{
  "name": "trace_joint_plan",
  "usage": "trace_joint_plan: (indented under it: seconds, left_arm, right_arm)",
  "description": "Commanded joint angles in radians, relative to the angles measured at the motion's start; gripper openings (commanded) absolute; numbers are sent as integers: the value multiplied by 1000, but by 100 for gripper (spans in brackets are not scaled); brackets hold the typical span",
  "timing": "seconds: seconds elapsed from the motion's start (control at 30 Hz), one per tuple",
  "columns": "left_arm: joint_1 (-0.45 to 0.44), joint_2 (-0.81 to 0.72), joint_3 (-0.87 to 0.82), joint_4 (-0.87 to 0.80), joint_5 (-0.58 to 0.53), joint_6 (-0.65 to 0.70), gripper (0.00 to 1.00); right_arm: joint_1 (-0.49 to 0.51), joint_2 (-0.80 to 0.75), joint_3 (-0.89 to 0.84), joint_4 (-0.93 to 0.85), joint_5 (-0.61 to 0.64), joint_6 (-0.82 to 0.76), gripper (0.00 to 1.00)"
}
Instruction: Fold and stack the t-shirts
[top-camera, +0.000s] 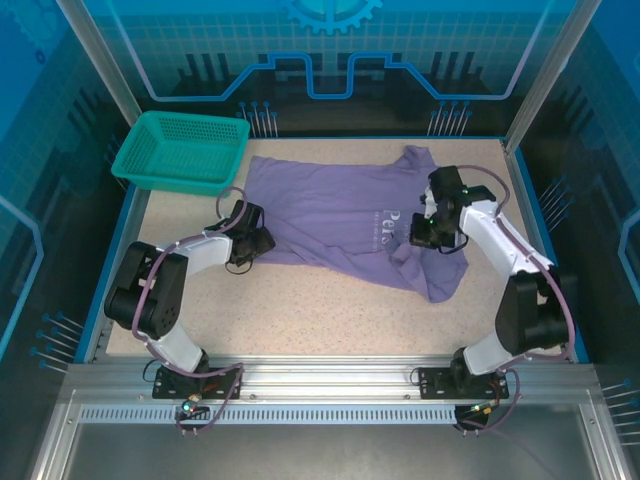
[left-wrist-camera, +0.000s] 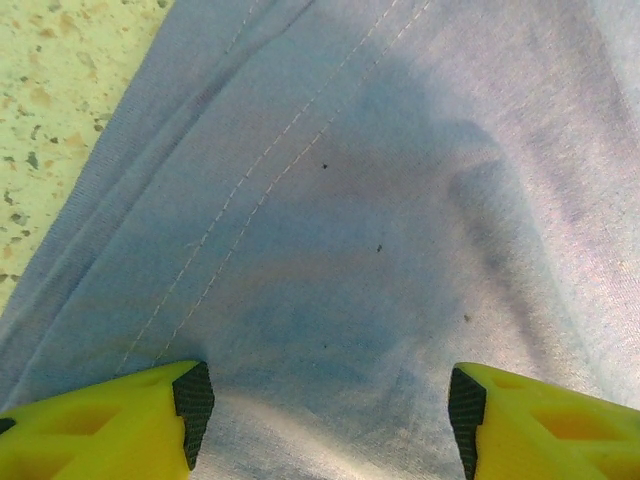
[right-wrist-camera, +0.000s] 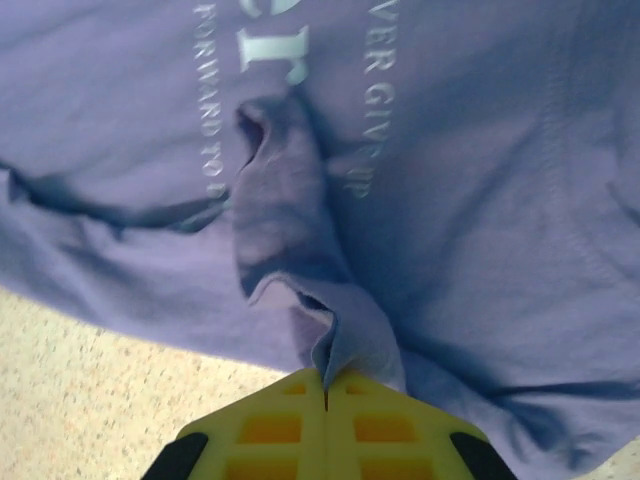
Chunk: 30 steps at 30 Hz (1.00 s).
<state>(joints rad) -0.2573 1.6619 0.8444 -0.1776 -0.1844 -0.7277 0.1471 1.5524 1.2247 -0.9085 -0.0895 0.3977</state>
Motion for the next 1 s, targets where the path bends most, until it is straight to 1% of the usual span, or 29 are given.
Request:
trace_joint_plan:
  seconds: [0.0, 0.1, 0.3, 0.37, 0.5, 0.63, 0.7, 0.73, 0.8, 0.87, 0.97]
  left_arm:
    - [15, -3, -42, -58, -49, -12, 67]
    - [15, -16, -49, -58, -58, -14, 68]
    - [16, -23, -53, -61, -81, -16, 69]
    - [16, -25, -55, -62, -81, -18, 71]
    - [16, -34, -59, -64, -85, -29, 71]
    - [16, -95, -62, -74, -83, -57, 72]
    - [16, -124, -40, -97, -81, -66, 77]
    - [16, -135, -23, -115, -73, -75, 79]
    - [18, -146, 20, -148, -53, -88, 82]
    - [21, -141, 75, -179, -40, -89, 85]
    - [36, -84, 194, -258, -8, -74, 85]
  right_arm:
    - [-31, 63, 78, -51, 41, -21, 0]
    - [-51, 122, 153, -59, 56, -20, 0]
    - [-60, 258, 308, -102, 108, -32, 0]
    - [-65, 299, 334, -113, 129, -35, 0]
    - [-73, 380, 383, -125, 188, -40, 1]
    - [-107, 451, 443, -161, 218, 1, 11]
    - [-125, 449, 443, -160, 203, 33, 28]
    - [-133, 435, 431, -153, 206, 53, 35]
    - [-145, 384, 395, -123, 199, 87, 44]
    - [-150, 311, 336, -68, 174, 112, 49]
    - [-149, 185, 232, 21, 130, 141, 55]
